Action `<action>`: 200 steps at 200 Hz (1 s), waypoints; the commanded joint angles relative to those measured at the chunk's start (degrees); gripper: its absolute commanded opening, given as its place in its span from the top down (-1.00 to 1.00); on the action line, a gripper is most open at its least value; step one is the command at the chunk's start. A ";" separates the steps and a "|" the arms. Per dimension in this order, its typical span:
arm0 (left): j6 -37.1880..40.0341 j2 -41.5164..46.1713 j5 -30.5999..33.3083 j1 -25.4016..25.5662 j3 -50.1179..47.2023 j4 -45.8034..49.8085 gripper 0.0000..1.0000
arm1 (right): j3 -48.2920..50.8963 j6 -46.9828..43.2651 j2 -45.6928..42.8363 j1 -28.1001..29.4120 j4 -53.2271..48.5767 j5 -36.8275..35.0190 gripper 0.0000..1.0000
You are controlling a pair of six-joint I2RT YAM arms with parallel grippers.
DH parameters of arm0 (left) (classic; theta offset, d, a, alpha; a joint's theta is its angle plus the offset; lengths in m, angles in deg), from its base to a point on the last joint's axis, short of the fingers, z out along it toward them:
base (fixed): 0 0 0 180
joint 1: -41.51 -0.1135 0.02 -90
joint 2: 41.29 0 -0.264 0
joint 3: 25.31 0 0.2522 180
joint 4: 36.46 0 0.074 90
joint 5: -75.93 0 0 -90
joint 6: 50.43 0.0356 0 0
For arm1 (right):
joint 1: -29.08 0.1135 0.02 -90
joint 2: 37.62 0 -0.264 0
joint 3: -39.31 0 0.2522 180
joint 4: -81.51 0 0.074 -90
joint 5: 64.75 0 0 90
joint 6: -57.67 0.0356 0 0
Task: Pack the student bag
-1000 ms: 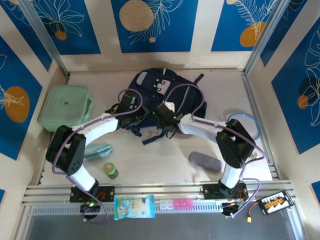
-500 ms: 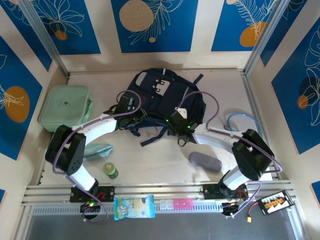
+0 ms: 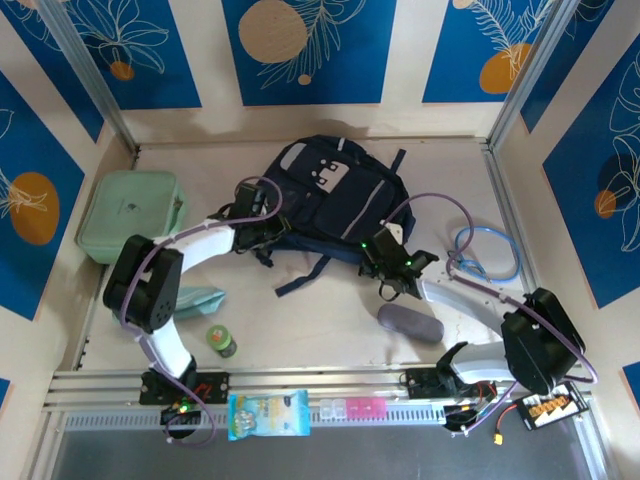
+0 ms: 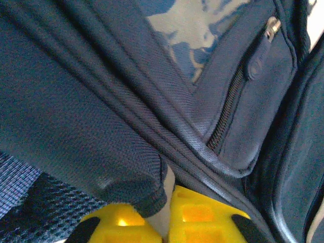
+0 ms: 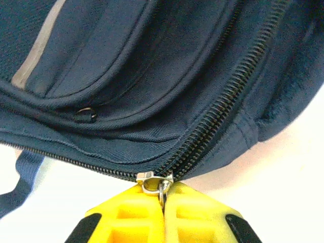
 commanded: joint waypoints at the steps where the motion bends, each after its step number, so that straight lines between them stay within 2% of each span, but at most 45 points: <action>1: 4.80 -1.65 3.08 -4.10 3.75 -0.35 0.53 | -3.87 -3.90 2.63 1.25 -1.21 2.15 0.96; 16: 5.88 -0.68 4.44 -5.20 4.13 2.04 0.22 | -6.56 -5.05 5.61 2.78 1.17 5.19 0.96; 44: 6.84 3.80 4.84 -7.73 2.06 4.57 -0.06 | -12.39 -5.65 11.81 5.12 5.61 11.01 0.96; 69: 6.21 7.94 0.77 -8.87 -0.61 4.34 -0.26 | -17.90 -5.82 17.67 6.61 8.90 16.41 0.96; 102: -0.60 10.68 -6.50 -8.83 -6.37 -0.17 -0.35 | -24.53 -5.59 24.43 7.64 11.88 23.17 0.96; 128: -7.79 11.10 -10.30 -8.80 -12.67 -9.07 -0.38 | -27.61 -4.86 27.42 7.73 12.36 26.21 0.97; 187: -10.92 7.87 -11.76 -7.38 -14.36 -16.38 -0.36 | -28.03 -4.15 28.58 7.91 11.93 27.79 0.97; 200: -10.82 6.61 -11.68 -6.94 -13.80 -16.51 -0.26 | -27.90 -3.90 28.64 7.91 11.89 27.93 0.97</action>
